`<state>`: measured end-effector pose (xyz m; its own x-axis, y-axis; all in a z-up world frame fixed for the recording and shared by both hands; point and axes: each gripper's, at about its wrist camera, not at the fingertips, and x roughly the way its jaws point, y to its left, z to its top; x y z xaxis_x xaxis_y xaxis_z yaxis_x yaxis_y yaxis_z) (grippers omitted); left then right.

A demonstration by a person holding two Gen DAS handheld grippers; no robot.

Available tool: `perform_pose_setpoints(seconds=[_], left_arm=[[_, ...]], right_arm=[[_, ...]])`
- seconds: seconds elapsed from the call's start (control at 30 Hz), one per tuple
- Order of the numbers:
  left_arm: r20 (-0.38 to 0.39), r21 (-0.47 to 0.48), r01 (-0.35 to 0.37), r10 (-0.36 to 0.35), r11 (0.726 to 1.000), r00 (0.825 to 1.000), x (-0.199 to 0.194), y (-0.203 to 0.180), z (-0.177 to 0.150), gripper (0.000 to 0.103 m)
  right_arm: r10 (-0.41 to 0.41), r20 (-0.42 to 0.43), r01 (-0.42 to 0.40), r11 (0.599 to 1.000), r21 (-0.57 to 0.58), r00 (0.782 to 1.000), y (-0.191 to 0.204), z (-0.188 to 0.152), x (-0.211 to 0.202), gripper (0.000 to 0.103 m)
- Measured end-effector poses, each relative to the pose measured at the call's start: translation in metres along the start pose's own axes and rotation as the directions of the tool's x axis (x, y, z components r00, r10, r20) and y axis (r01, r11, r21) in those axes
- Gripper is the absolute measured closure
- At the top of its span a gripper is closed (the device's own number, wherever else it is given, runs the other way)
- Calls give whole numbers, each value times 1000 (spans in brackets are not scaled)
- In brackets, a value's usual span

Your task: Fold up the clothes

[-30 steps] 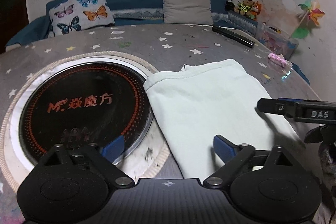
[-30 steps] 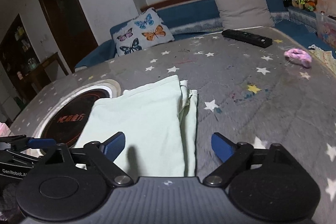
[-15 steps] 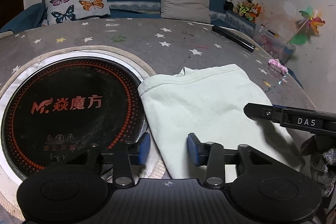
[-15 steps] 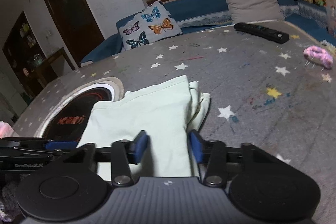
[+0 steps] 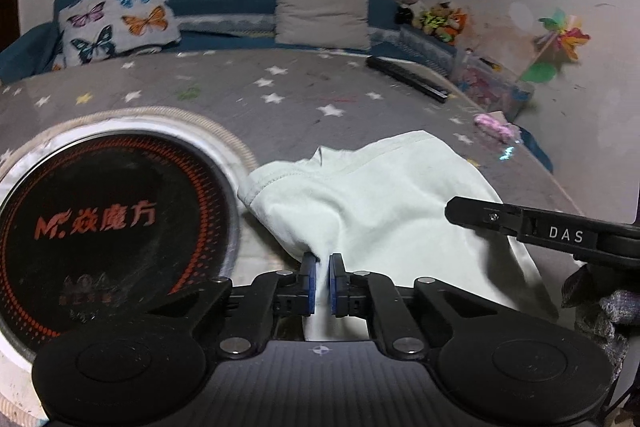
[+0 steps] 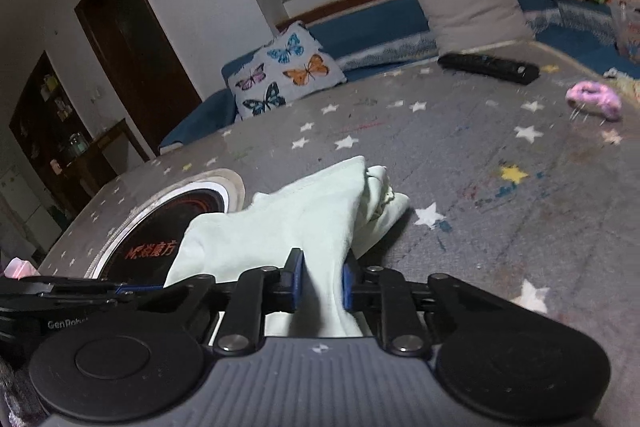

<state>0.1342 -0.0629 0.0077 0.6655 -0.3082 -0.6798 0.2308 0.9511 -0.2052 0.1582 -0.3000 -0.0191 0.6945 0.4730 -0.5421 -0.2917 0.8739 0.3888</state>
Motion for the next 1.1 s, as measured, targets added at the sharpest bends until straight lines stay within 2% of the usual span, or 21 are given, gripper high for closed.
perform_pose_setpoints(seconds=[0.17,0.4,0.67,0.87,1.0,1.07,1.1], left_arm=[[26,44,43,-44,998,999,-4,-23,10,97],[59,120,88,-95,989,994,2,-63,35,97],[46,173,128,-138,977,989,27,-104,61,97],[2,186,133,-136,973,991,52,-120,64,96],[-20,194,118,-117,974,993,59,-119,56,92],[-24,197,111,-108,974,994,57,-116,52,84],[-24,194,106,-103,975,994,56,-115,51,77]], right_arm=[[-18,42,18,1000,5,999,-6,4,-27,88],[-89,106,90,996,-7,990,-21,24,-60,88],[-180,143,181,983,4,973,-52,46,-78,88],[-233,140,229,973,41,962,-74,49,-79,87],[-298,112,290,954,78,948,-92,41,-74,72],[-305,109,298,951,80,946,-95,37,-76,71],[-307,108,300,951,75,946,-95,35,-77,71]])
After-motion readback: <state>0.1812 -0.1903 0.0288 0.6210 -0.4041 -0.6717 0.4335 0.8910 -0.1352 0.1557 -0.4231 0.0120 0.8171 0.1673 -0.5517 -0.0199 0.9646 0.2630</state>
